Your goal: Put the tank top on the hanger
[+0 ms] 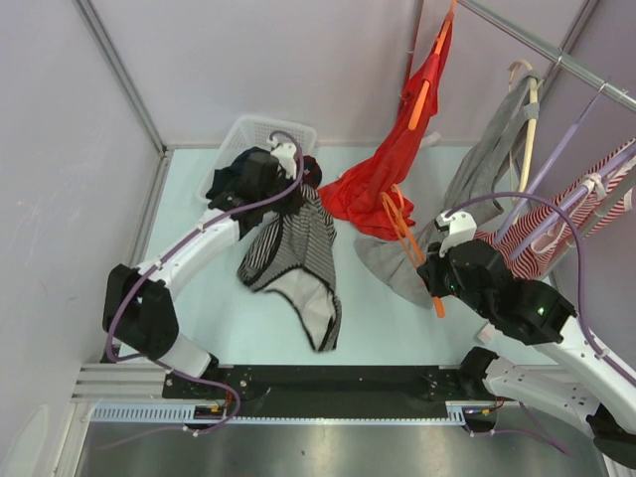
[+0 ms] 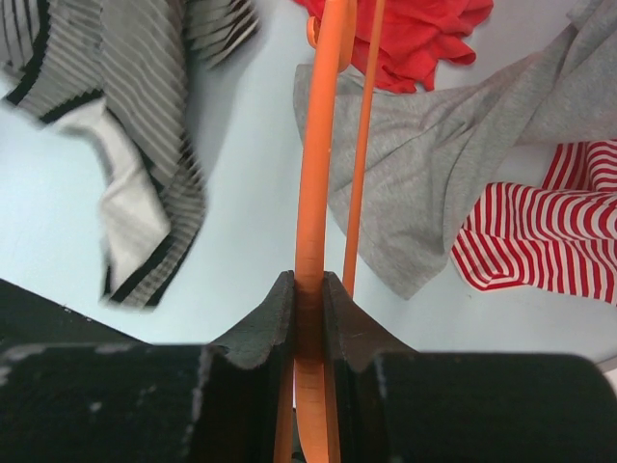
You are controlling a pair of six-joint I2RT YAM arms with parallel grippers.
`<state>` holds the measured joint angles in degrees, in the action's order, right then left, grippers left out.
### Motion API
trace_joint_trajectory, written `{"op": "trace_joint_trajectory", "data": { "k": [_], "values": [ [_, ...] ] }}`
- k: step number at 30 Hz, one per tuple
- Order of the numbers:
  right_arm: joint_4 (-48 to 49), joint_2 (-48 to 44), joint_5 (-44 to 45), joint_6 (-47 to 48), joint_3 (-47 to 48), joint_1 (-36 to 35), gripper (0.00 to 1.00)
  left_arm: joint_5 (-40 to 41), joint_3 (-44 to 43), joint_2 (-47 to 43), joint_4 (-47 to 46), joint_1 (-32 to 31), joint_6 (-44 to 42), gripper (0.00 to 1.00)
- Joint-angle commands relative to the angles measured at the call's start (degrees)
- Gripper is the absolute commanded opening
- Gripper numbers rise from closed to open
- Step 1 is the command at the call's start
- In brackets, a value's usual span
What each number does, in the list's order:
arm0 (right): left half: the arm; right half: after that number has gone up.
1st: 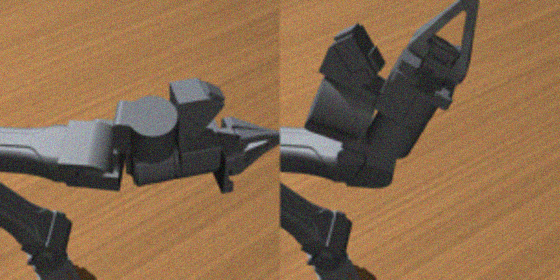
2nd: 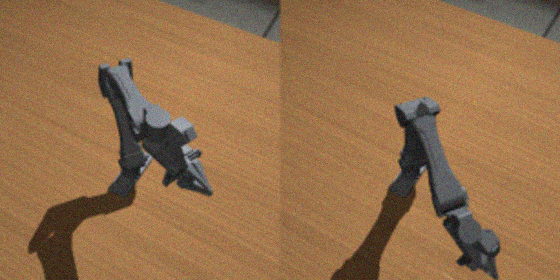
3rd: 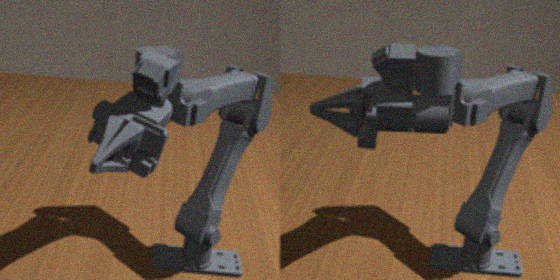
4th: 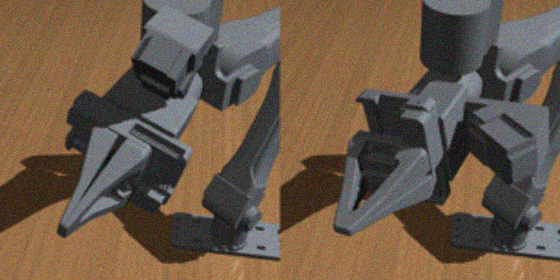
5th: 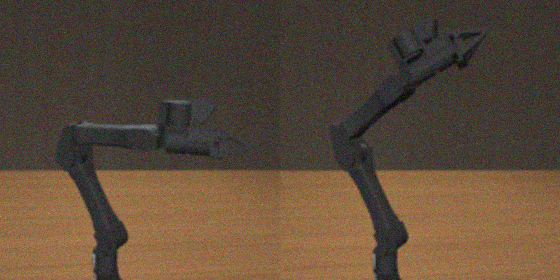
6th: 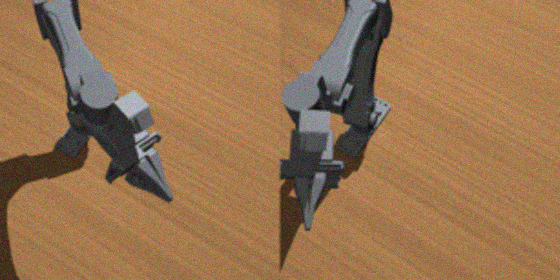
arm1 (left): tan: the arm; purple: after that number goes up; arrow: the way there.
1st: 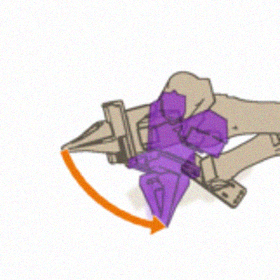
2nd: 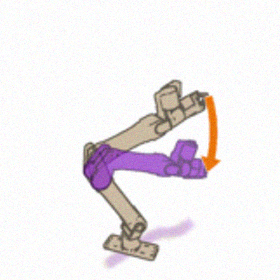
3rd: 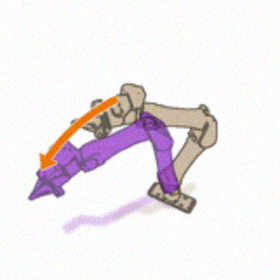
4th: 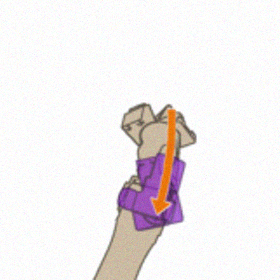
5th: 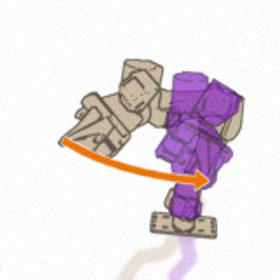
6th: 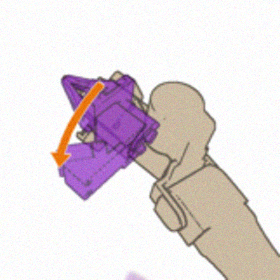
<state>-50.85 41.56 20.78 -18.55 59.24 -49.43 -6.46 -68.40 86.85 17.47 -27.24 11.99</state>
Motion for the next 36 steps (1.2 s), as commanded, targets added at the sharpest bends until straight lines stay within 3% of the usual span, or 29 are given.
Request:
{"op": "trace_joint_trajectory", "data": {
  "k": [1,2,3,4,6,11,16,20,26,36],
  "values": [
    [0.93,-1.39,-1.7,-1.4,0.88,-0.23,0.0,3.73,-8.14,6.73,-3.43,-0.18,1.19,0.11],
    [0.93,-1.66,-2.57,-1.67,0.79,-0.23,0.0,3.3,-9.28,8.41,-1.76,-0.09,1.2,0.22],
    [1.02,-1.75,-2.93,-1.76,0.79,-0.23,0.0,2.42,-9.9,9.29,-0.09,-0.18,1.2,0.6],
    [0.93,-1.83,-4.15,-1.58,0.79,-0.23,0.0,1.37,-9.21,9.56,-0.42,-0.26,0.59,0.72],
    [1.1,-2.45,-5.48,-0.97,0.96,-0.23,0.0,3.98,-6.23,7.03,-2.78,-1.23,0.4,0.87],
    [0.49,-2.89,-6.45,0.44,1.66,-0.4,0.0,15.13,7.12,-7.11,-5.34,-3.42,1.1,0.89],
    [1.36,-1.75,-8.29,1.14,1.31,-0.4,0.0,17.88,22.06,-25.3,-5.61,-4.84,4.27,0.89],
    [3.03,-1.31,-10.05,0.79,0.35,-0.41,0.0,17.98,29.72,-31.12,-6.48,-4.92,5.32,0.77],
    [4.18,-1.31,-11.72,-0.79,-0.79,-0.67,0.0,12.17,33.34,-28.15,-11.33,-4.92,3.92,0.71],
    [3.57,-1.92,-10.84,-1.32,-0.88,-0.76,0.0,17.35,27.89,-15.93,-13.34,-4.84,-0.29,0.72]
  ]
}}
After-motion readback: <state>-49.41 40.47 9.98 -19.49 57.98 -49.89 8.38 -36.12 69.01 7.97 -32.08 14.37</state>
